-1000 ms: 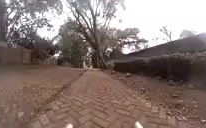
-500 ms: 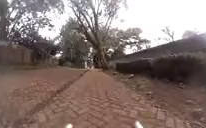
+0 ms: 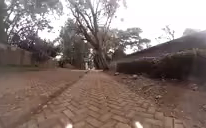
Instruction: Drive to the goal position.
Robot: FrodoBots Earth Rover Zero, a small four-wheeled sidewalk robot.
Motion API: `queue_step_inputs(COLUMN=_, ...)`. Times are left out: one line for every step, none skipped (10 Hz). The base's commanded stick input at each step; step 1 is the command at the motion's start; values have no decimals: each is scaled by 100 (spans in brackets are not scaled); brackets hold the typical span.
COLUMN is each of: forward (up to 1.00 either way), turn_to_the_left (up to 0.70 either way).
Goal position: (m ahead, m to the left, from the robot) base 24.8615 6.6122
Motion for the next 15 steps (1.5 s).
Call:
queue_step_inputs(forward=70, turn_to_the_left=0)
queue_step_inputs(forward=70, turn_to_the_left=0)
queue_step_inputs(forward=70, turn_to_the_left=0)
queue_step_inputs(forward=70, turn_to_the_left=0)
queue_step_inputs(forward=70, turn_to_the_left=0)
queue_step_inputs(forward=70, turn_to_the_left=0)
queue_step_inputs(forward=70, turn_to_the_left=0)
queue_step_inputs(forward=70, turn_to_the_left=0)
queue_step_inputs(forward=70, turn_to_the_left=0)
queue_step_inputs(forward=70, turn_to_the_left=6)
queue_step_inputs(forward=70, turn_to_the_left=3)
queue_step_inputs(forward=70, turn_to_the_left=1)
queue_step_inputs(forward=70, turn_to_the_left=2)
queue_step_inputs(forward=70, turn_to_the_left=5)
queue_step_inputs(forward=70, turn_to_the_left=35)
